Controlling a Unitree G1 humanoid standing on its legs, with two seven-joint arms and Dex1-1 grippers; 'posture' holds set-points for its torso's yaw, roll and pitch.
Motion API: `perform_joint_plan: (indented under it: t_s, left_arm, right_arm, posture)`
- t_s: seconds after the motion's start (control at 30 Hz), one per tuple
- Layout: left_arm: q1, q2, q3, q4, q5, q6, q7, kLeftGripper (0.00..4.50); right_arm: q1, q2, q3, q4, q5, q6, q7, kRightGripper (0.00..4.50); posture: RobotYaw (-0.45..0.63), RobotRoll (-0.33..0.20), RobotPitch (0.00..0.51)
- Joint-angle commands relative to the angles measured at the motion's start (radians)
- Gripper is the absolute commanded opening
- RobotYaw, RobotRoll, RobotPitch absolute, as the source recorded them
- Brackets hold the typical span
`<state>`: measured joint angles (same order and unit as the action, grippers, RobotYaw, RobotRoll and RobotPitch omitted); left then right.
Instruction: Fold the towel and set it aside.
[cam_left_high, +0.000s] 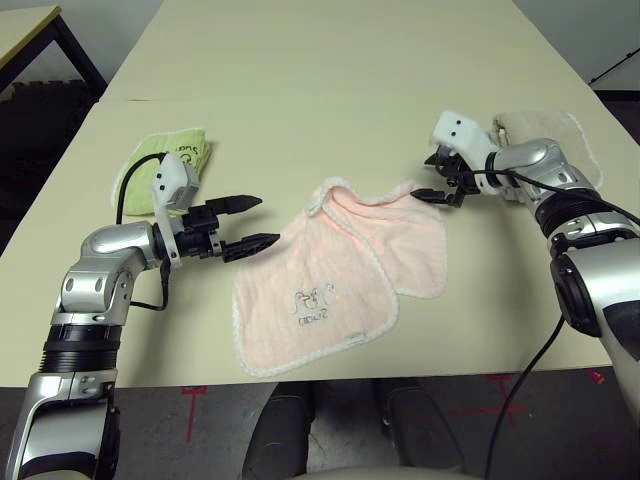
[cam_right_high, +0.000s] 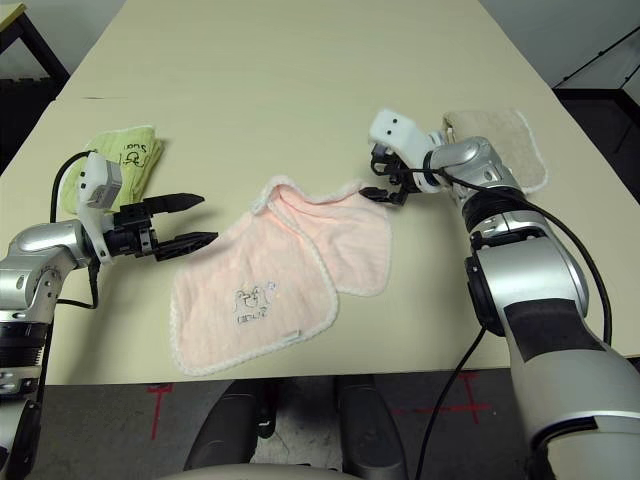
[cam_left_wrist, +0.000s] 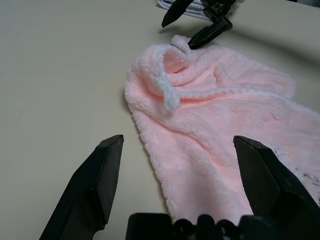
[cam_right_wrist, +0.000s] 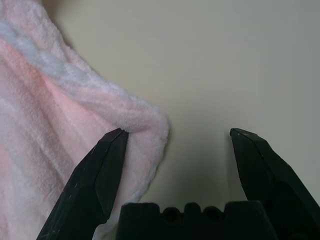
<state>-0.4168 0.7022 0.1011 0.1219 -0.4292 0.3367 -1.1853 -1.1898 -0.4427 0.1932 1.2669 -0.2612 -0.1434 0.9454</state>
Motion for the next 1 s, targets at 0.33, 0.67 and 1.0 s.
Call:
perform_joint_plan:
  t_s: [0.33, 0.67, 1.0]
  left_arm:
    - [0.02, 0.012, -0.007, -0.001, 0.008, -0.012, -0.004, 4.5]
    - [0.005, 0.028, -0.012, 0.026, 0.008, 0.0, -0.013, 4.5]
    - [-0.034, -0.007, -0.015, 0.037, 0.002, 0.049, 0.047, 4.5]
  right_arm:
    - [-0.005, 0.009, 0.02, 0.023, -0.025, 0.033, 0.012, 2.39]
    - [-0.033, -0.051, -0.051, 0.002, 0.049, 0.045, 0.11, 0.06]
    - [-0.019, -0.056, -0.273, -0.11, 0.292, -0.047, 0.17, 0.06]
  posture:
    - [0.11, 0.0, 0.182]
    - [0.09, 0.0, 0.168]
    - [0.06, 0.0, 0.154]
